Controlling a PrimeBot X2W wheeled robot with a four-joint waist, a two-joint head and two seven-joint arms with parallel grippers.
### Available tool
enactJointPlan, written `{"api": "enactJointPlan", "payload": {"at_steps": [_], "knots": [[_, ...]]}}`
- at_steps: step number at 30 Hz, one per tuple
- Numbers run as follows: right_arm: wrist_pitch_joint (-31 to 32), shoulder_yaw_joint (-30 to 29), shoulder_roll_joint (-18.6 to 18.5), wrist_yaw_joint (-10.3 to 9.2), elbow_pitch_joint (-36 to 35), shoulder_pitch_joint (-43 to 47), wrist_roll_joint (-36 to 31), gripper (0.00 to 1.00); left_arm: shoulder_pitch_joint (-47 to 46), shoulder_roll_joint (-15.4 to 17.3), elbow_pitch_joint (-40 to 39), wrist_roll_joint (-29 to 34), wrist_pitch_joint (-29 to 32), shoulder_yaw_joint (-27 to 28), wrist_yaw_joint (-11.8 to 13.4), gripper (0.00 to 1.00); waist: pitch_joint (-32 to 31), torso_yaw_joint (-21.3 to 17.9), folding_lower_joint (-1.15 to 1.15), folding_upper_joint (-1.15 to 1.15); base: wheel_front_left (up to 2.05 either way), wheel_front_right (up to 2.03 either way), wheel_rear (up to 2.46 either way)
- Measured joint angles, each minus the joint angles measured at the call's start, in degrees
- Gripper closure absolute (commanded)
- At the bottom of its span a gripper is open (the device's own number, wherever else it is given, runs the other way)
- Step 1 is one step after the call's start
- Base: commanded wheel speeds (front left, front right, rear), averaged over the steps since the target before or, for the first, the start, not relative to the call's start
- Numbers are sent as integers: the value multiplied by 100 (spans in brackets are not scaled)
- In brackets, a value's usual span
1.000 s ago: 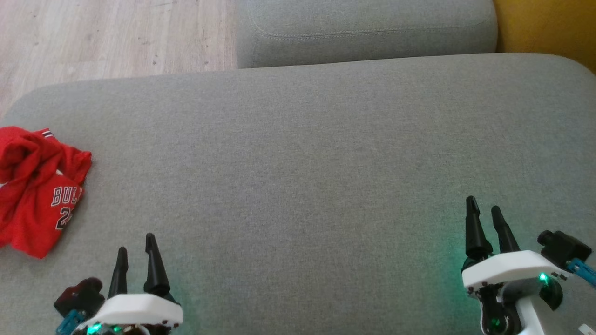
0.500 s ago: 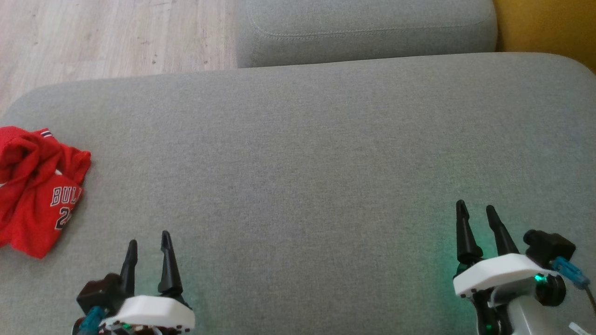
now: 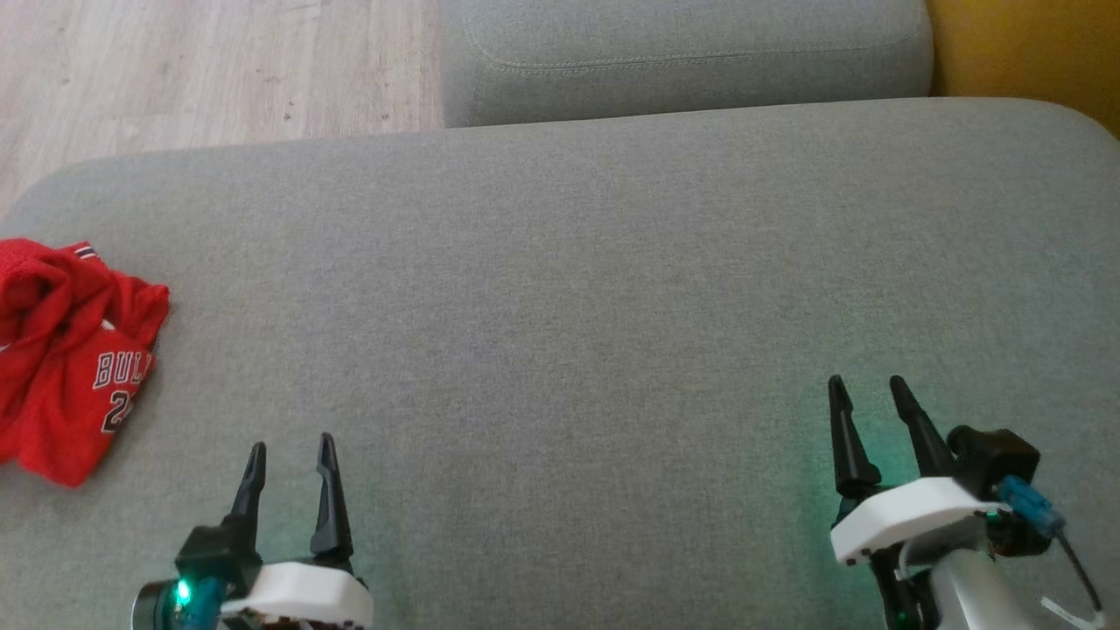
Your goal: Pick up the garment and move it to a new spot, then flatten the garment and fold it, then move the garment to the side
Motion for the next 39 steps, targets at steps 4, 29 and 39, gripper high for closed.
{"api": "enactJointPlan", "payload": {"at_steps": [4,29,39], "knots": [[-49,66,0,0,29,-1,-226,0,4,1,23,277,-66,1,3,0,-2,-8,0,0,0,0,0],[-225,144,-1,0,81,-103,-928,0,17,-2,74,995,-224,9,55,0,52,88,0,0,0,0,0],[-225,292,-2,0,42,-103,-925,0,16,-9,76,933,-224,40,65,0,153,873,0,0,0,0,0]]}}
